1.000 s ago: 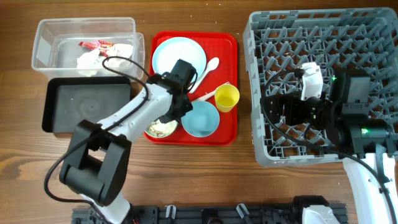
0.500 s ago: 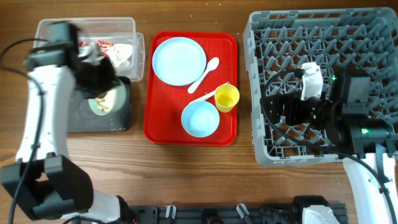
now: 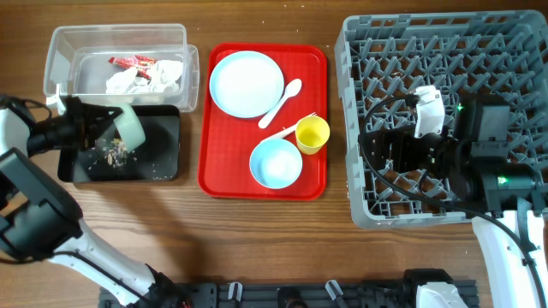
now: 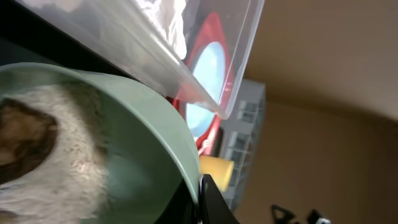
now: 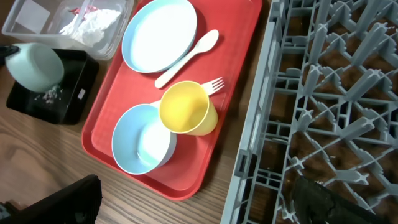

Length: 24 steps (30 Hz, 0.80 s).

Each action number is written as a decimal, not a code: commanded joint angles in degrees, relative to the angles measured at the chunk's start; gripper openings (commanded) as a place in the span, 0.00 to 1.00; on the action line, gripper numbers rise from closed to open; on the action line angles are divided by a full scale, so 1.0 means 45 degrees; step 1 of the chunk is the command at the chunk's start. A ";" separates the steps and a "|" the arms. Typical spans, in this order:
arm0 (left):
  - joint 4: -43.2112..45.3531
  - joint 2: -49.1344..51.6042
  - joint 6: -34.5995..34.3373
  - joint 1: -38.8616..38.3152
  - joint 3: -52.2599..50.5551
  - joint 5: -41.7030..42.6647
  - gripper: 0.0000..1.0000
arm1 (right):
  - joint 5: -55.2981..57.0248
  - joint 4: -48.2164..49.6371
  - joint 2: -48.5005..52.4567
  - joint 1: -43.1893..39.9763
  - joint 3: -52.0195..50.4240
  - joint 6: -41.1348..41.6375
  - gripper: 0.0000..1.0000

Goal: Sort waste into correct bins and load items into the dishwasher rack
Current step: 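Tip the green bowl over the black tray to empty the rice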

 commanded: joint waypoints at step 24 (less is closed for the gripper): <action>-0.5989 0.0967 0.2526 0.0656 -0.0058 0.4308 0.04 | -0.0199 -0.0068 0.0049 -0.0005 0.0175 -0.0238 1.00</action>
